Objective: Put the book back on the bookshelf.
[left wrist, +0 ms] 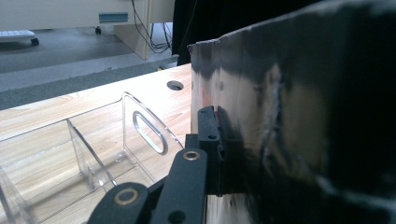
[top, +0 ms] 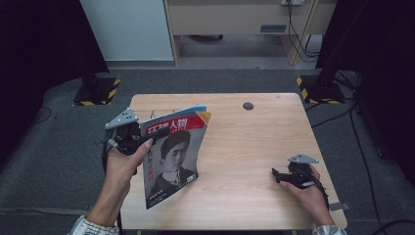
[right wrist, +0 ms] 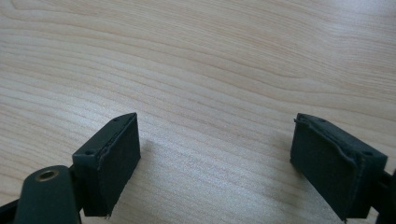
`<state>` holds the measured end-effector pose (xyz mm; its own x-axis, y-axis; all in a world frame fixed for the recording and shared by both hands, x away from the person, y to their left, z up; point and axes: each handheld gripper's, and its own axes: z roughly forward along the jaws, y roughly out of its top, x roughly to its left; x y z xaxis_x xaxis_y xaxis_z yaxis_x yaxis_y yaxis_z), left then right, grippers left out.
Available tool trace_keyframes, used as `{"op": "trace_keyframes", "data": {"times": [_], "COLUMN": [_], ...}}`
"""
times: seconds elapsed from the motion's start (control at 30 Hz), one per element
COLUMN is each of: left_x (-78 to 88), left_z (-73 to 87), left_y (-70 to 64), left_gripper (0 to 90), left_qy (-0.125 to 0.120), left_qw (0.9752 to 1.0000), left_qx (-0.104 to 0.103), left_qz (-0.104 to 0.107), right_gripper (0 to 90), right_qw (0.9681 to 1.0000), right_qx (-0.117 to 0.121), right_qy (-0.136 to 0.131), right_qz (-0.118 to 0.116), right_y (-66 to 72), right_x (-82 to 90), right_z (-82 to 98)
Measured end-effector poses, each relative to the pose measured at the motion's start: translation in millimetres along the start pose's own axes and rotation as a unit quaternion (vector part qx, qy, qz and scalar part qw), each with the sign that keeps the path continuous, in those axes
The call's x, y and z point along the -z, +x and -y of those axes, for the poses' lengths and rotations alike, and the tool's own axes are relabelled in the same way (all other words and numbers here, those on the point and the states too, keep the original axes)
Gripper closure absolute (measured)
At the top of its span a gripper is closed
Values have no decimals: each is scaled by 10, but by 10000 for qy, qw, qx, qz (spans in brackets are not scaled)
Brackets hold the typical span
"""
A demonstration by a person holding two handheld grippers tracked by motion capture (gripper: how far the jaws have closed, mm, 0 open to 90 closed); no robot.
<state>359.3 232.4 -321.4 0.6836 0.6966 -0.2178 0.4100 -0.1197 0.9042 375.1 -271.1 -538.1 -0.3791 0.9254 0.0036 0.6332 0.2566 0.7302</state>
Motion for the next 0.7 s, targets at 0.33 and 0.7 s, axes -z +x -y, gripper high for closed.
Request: {"op": "trace_keyframes", "data": {"times": [0.33, 0.7], "left_x": [151, 276], "left_z": [29, 43], "left_y": [91, 164], "left_gripper": [866, 866], "left_qy": [-42, -90], "left_qw": [9999, 9996], "left_qx": [64, 103], "left_qz": [-150, -262], "right_gripper": [162, 162], "right_qw": [10000, 10000], "right_qx": [5, 0], "right_qy": [4, 5], "right_qz": [-10, -4], "right_y": [-1, 0], "right_x": [1, 1], "right_z": [0, 0]}}
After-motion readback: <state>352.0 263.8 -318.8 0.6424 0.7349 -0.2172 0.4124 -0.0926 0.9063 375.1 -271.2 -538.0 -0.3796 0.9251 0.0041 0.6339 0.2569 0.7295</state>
